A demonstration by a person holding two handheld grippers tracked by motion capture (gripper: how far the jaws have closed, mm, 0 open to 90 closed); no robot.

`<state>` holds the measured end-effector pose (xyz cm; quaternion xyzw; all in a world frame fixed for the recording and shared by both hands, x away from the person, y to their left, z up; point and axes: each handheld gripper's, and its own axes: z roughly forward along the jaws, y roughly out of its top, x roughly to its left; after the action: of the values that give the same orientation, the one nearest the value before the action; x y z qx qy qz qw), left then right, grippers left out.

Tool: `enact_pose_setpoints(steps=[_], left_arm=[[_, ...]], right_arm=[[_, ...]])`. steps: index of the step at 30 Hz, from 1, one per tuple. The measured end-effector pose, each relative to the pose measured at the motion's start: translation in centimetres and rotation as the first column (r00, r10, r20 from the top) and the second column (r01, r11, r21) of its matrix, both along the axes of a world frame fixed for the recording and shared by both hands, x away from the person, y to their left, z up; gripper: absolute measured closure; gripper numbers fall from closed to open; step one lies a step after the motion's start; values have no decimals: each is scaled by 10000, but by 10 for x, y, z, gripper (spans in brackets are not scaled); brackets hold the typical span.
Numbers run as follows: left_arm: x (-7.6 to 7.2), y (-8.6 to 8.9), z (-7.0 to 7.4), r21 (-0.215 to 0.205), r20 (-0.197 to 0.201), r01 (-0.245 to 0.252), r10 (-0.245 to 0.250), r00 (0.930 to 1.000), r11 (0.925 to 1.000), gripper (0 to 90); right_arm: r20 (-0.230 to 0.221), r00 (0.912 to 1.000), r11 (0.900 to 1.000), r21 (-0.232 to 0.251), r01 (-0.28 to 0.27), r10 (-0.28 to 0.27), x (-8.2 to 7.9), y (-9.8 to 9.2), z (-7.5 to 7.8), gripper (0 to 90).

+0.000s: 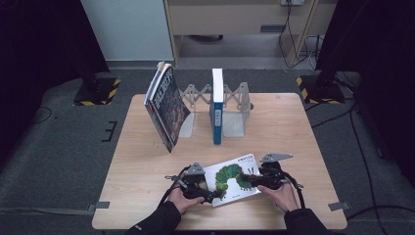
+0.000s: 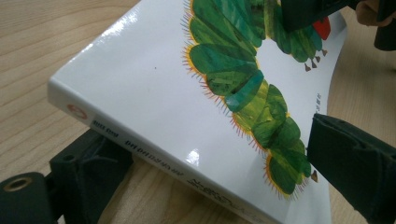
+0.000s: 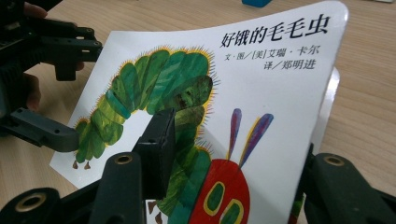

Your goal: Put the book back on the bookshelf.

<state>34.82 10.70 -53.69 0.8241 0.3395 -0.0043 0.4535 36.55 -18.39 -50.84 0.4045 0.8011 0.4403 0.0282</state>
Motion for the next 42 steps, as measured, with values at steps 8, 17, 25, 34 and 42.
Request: enact_pose_setpoints(steps=[8,17,25,34,42], left_arm=[[0,2,0,-46,32,-197,197,9998,9998,115],[1,2,-1,-311,-148,-259,254,9996,9992,134],[1,2,-1,-285,-119,-273,269,9996,9992,178],[1,3,-1,-277,-110,-293,290,9995,9992,217],[2,3,-1,-328,-152,-297,292,9995,9990,223]], right_arm=[[98,9999,10000,58,-49,49,-1,5,1,468],[7,9999,9990,-427,-110,110,-2,9,5,272],[275,9984,9955,-800,507,-487,0,-2,5,283],[348,9955,9870,-1317,922,-883,1,-6,3,272],[-100,9961,9853,-1478,856,-881,1,-5,-8,246]])
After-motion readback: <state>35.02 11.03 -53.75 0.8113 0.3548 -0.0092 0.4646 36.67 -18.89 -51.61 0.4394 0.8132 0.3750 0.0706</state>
